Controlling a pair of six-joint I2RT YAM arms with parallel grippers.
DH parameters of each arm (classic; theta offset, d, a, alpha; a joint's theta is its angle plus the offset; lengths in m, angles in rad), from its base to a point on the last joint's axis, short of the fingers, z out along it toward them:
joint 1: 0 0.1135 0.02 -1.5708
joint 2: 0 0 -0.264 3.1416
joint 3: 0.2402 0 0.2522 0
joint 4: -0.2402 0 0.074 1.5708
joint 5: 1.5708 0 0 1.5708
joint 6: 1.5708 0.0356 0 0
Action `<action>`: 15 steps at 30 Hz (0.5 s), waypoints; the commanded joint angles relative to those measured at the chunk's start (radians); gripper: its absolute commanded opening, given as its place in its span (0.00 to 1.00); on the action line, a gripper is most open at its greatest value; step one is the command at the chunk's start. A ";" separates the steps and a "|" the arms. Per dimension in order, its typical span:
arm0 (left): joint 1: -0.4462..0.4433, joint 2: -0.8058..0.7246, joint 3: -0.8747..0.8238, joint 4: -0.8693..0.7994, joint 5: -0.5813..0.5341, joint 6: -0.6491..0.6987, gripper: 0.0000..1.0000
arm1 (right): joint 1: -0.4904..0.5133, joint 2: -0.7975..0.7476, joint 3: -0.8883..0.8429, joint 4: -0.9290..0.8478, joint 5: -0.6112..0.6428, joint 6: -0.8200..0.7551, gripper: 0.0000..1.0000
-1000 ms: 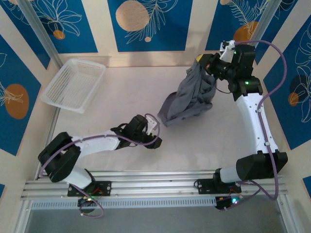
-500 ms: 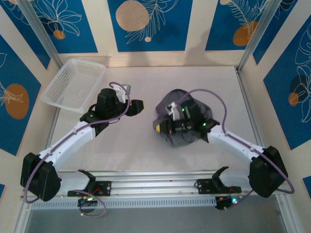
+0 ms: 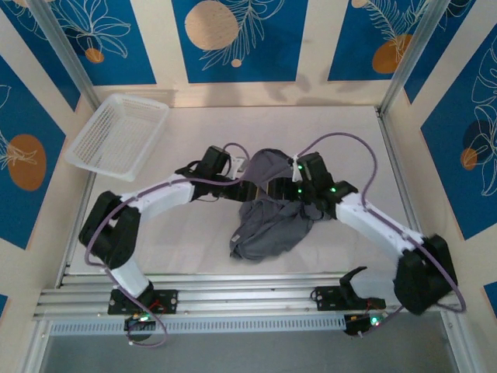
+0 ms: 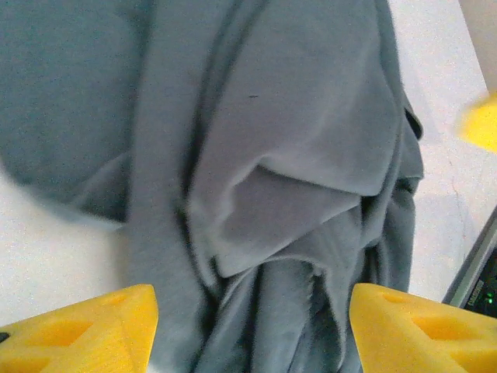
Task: Fold the inside-out t-shirt
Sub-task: Adjust the T-shirt at the center of the table.
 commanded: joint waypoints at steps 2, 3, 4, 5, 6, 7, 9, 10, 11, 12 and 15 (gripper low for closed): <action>-0.021 0.064 0.004 0.052 0.082 -0.011 0.66 | 0.005 0.154 0.094 -0.043 0.013 -0.114 0.75; -0.024 0.071 -0.014 0.087 0.099 -0.032 0.66 | 0.008 0.192 0.110 -0.035 0.004 -0.121 0.75; -0.025 0.076 -0.031 0.115 0.117 -0.050 0.65 | 0.011 0.230 0.129 -0.037 0.022 -0.121 0.75; -0.029 0.077 -0.043 0.132 0.128 -0.060 0.65 | 0.011 0.266 0.151 -0.045 0.044 -0.121 0.70; -0.034 0.076 -0.054 0.144 0.130 -0.066 0.64 | 0.010 0.292 0.167 -0.051 0.069 -0.121 0.62; -0.038 0.072 -0.068 0.153 0.121 -0.072 0.63 | 0.005 0.315 0.184 -0.056 0.102 -0.116 0.44; -0.041 0.070 -0.089 0.180 0.119 -0.095 0.59 | -0.002 0.324 0.196 -0.055 0.125 -0.104 0.08; -0.042 0.071 -0.102 0.213 0.139 -0.116 0.56 | -0.009 0.314 0.190 -0.042 0.105 -0.097 0.00; -0.044 0.075 -0.112 0.247 0.156 -0.137 0.52 | -0.014 0.301 0.179 -0.023 0.072 -0.095 0.00; -0.049 0.084 -0.120 0.291 0.179 -0.168 0.47 | -0.020 0.283 0.164 0.002 0.021 -0.095 0.00; -0.069 0.123 -0.124 0.402 0.214 -0.255 0.36 | -0.026 0.255 0.147 0.012 -0.045 -0.085 0.00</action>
